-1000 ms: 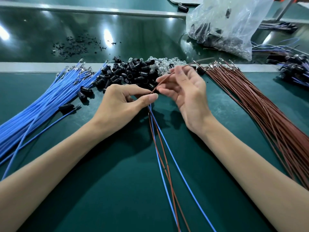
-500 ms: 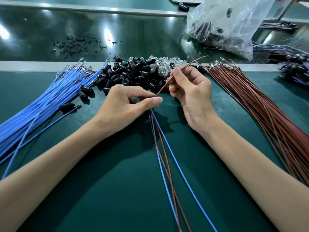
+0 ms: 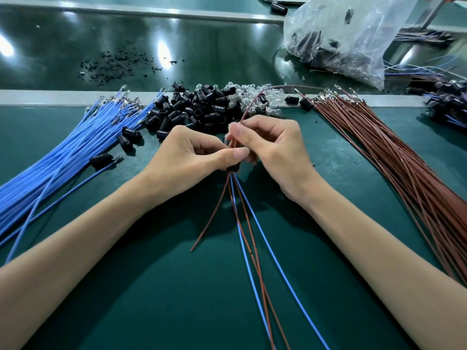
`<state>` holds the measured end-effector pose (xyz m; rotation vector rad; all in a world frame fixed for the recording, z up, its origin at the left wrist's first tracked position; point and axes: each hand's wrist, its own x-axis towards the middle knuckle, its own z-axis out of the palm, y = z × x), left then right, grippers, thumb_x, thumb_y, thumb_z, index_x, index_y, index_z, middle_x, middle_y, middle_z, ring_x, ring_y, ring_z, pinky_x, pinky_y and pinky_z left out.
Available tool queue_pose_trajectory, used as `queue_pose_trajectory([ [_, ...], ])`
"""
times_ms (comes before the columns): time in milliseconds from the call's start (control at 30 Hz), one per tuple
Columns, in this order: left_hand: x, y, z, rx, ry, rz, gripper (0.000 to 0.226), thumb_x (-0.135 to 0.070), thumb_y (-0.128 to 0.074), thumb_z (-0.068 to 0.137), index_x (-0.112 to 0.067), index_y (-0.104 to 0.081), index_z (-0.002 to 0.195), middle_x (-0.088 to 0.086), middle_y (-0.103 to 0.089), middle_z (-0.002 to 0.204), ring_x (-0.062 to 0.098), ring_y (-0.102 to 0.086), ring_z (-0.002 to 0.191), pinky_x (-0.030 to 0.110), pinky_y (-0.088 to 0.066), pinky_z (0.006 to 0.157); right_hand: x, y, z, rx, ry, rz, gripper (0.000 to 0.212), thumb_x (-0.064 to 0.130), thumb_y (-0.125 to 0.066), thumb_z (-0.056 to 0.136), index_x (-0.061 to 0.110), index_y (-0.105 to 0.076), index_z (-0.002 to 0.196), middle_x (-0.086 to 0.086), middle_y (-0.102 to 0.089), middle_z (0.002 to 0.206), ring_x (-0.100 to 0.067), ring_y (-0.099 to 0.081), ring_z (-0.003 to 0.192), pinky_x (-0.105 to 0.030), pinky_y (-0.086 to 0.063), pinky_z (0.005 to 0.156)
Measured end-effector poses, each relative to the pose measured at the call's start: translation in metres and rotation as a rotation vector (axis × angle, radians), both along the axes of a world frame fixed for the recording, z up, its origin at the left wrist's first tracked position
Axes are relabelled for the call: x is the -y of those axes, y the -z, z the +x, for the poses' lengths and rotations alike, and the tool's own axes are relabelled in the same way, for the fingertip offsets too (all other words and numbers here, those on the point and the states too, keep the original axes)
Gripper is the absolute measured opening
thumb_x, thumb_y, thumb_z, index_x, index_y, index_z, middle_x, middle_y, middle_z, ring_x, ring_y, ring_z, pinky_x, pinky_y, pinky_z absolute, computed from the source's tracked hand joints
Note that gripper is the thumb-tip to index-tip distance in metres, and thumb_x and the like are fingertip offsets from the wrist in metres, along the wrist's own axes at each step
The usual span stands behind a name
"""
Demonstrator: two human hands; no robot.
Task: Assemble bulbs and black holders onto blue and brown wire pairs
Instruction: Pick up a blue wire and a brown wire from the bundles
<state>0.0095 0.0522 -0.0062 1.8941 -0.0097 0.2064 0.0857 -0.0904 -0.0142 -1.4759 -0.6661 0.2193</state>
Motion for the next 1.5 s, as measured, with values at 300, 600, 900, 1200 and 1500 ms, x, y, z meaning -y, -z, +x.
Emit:
queue_pose_trajectory([
  [300, -0.002, 0.002, 0.002, 0.0, 0.011, -0.016, 0.026, -0.044, -0.07, 0.072, -0.019, -0.077, 0.072, 0.013, -0.069, 0.065, 0.013, -0.049, 0.061, 0.026, -0.037, 0.057, -0.002, 0.0, -0.003, 0.058, 0.02, -0.025, 0.018, 0.014, -0.064, 0.089, 0.018, -0.069, 0.073, 0.011, -0.061, 0.056, -0.001, -0.051, 0.049, -0.012, -0.041, 0.049],
  [600, -0.002, 0.001, 0.002, -0.01, -0.004, 0.027, 0.03, -0.045, -0.067, 0.073, -0.016, -0.075, 0.071, 0.004, -0.071, 0.066, 0.007, -0.056, 0.062, 0.021, -0.041, 0.061, 0.0, 0.0, 0.002, -0.07, 0.027, 0.025, 0.012, 0.02, -0.063, 0.083, 0.017, -0.07, 0.073, 0.005, -0.046, 0.051, -0.008, -0.033, 0.046, -0.017, -0.029, 0.046],
  [900, -0.001, 0.002, 0.002, -0.038, -0.013, 0.043, 0.036, -0.047, -0.067, 0.072, -0.012, -0.076, 0.075, 0.007, -0.072, 0.07, 0.014, -0.058, 0.066, 0.03, -0.042, 0.067, 0.001, 0.0, 0.005, -0.107, -0.019, 0.014, 0.009, 0.016, -0.067, 0.079, 0.019, -0.071, 0.071, 0.004, -0.055, 0.056, -0.003, -0.041, 0.047, -0.013, -0.032, 0.047],
  [1200, 0.0, 0.001, 0.0, -0.023, -0.008, 0.047, 0.036, -0.044, -0.068, 0.071, -0.01, -0.076, 0.077, 0.025, -0.067, 0.074, 0.017, -0.05, 0.065, 0.035, -0.035, 0.064, 0.0, 0.0, 0.0, 0.018, -0.007, -0.088, 0.015, 0.011, -0.064, 0.08, 0.01, -0.062, 0.065, 0.009, -0.054, 0.049, 0.0, -0.041, 0.045, -0.012, -0.033, 0.047],
  [1500, -0.001, 0.003, 0.001, 0.006, -0.008, 0.1, 0.031, -0.04, -0.069, 0.076, -0.01, -0.074, 0.074, 0.026, -0.065, 0.071, 0.017, -0.047, 0.061, 0.03, -0.033, 0.057, 0.0, 0.0, -0.004, 0.117, 0.122, -0.156, 0.026, 0.013, -0.063, 0.082, 0.009, -0.055, 0.057, 0.006, -0.05, 0.048, -0.009, -0.04, 0.048, -0.022, -0.032, 0.048],
])
